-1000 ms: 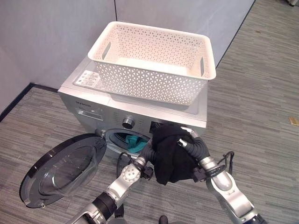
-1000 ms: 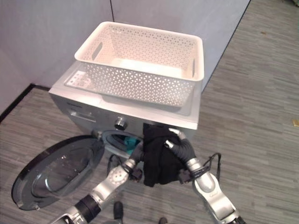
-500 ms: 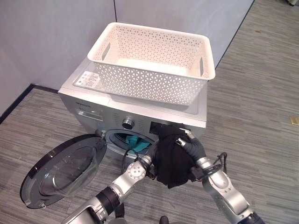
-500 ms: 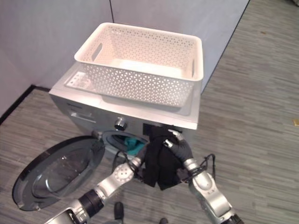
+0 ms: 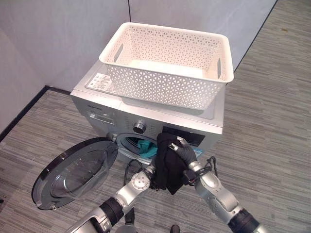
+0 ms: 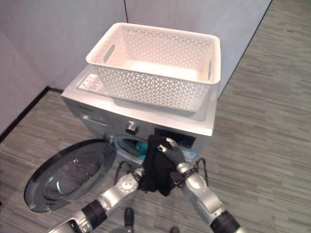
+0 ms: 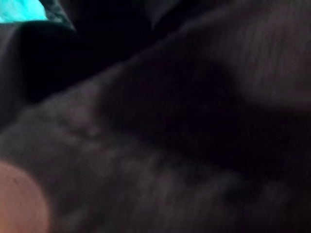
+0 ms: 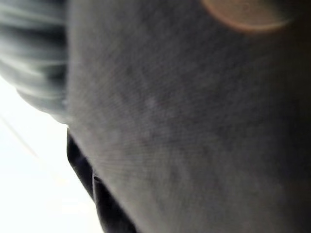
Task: Grab the laundry basket,head to the washer,open it,put in the laundry and shut it.
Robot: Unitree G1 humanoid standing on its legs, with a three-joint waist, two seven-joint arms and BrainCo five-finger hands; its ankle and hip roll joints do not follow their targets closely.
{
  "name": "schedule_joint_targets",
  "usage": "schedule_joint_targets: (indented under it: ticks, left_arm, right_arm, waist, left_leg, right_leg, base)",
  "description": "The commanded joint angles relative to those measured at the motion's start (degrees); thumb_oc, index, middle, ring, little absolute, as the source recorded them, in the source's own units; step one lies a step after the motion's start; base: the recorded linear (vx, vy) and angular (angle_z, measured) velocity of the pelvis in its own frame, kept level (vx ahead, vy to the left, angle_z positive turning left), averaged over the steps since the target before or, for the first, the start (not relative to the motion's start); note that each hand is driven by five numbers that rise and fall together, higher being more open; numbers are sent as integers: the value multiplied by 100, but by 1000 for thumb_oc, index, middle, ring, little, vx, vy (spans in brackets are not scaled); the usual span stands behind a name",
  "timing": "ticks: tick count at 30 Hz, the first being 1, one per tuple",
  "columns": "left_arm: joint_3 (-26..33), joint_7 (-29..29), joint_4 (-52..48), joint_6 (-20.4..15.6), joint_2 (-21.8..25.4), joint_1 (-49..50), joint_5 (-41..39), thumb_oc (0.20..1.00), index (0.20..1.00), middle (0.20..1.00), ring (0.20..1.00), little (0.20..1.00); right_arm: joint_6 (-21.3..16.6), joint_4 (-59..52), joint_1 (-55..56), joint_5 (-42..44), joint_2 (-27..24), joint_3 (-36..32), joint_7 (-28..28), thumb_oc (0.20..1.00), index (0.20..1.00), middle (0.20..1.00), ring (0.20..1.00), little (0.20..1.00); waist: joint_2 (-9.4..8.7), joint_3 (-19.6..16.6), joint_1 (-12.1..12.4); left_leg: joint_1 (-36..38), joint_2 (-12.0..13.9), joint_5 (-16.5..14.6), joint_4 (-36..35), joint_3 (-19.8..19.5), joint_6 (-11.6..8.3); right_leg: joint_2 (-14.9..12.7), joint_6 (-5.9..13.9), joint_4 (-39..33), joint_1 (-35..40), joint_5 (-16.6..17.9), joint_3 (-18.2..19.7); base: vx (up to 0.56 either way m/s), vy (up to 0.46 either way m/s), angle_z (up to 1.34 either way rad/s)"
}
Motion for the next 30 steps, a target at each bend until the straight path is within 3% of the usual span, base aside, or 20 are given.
schedule_joint_targets:
  ticks: [1, 2, 3, 4, 13, 14, 15, 16, 22, 30]
  left_arm:
    - [-231, 16, 449, -401, -1137, -839, -57, 200, 200, 200, 200, 200]
    - [-223, 34, 455, -396, -1125, -825, -73, 200, 200, 200, 200, 200]
    - [-214, 37, 474, -389, -1124, -804, -89, 200, 200, 200, 200, 200]
    - [-205, 35, 470, -385, -1111, -778, -106, 200, 200, 200, 200, 200]
    - [68, 72, 514, -431, -1041, -539, -439, 200, 200, 200, 200, 200]
    - [156, 65, 531, -430, -1033, -489, -511, 200, 200, 200, 200, 200]
    - [155, 65, 531, -430, -1033, -489, -511, 200, 200, 200, 200, 200]
    - [207, -100, 545, -438, -990, -397, -569, 200, 200, 200, 200, 200]
    - [471, -516, 690, -517, -820, 71, -686, 200, 200, 200, 200, 200]
    - [908, -884, 1101, -498, -817, 578, -1011, 200, 200, 200, 200, 200]
  right_arm:
    - [-70, -429, -481, 379, 785, 613, 141, 200, 200, 200, 200, 200]
    - [-38, -414, -515, 387, 772, 650, 151, 304, 304, 304, 304, 304]
    - [-5, -416, -538, 422, 761, 670, 185, 304, 304, 304, 304, 304]
    - [23, -410, -553, 448, 740, 720, 230, 1000, 1000, 1000, 1000, 1000]
    - [179, -512, -668, 494, 237, 880, 477, 1000, 1000, 1000, 1000, 1000]
    - [149, -499, -554, 1143, 231, 857, 688, 1000, 1000, 1000, 1000, 1000]
    - [149, -499, -554, 1145, 229, 857, 689, 1000, 1000, 1000, 1000, 1000]
    - [268, -347, -360, 2142, 229, 847, 1249, 1000, 1000, 1000, 1000, 1000]
    - [501, 53, 572, 2909, -199, 492, 2090, 1000, 1000, 1000, 1000, 1000]
    - [1095, 625, 2093, 4180, 88, -333, 2974, 1000, 1000, 1000, 1000, 1000]
  waist:
    - [-53, 240, 107]
    - [-59, 245, 121]
    - [-64, 244, 132]
    - [-75, 238, 144]
    - [-163, 230, 216]
    - [-178, 240, 234]
    - [-178, 239, 234]
    - [-197, 255, 275]
    - [-249, 294, 284]
    - [-279, 444, 191]
  left_leg:
    - [7, 383, -184, 32, -114, -275]
    - [-9, 382, -182, 32, -119, -271]
    - [-19, 383, -178, 32, -123, -269]
    - [-29, 380, -174, 32, -119, -269]
    - [-109, 393, -136, 32, -127, -293]
    - [-124, 407, -119, 32, -127, -306]
    - [-125, 407, -119, 32, -128, -307]
    - [-137, 417, -102, 32, -137, -323]
    - [-179, 421, -97, 32, -149, -345]
    - [-365, 455, -45, 32, -176, -377]
  right_leg:
    - [-49, 99, 31, -153, 120, 2]
    - [-53, 99, 31, -166, 124, 1]
    - [-54, 97, 31, -173, 123, 4]
    - [-58, 96, 29, -177, 133, 2]
    - [-44, 93, 10, -216, 127, -60]
    - [-35, 90, 9, -234, 122, -79]
    - [-35, 90, 9, -235, 122, -79]
    - [-25, 89, 6, -241, 113, -91]
    - [0, 111, 3, -261, 110, -129]
    - [27, 149, 1, -435, 157, -150]
  base:
    - [0, 0, 0]
    - [0, 0, 0]
    - [0, 0, 0]
    - [0, 0, 0]
    - [0, -4, 2]
    - [0, 0, 0]
    - [0, 0, 0]
    - [0, 0, 0]
    - [-1, -4, 2]
    - [-22, 12, 2]
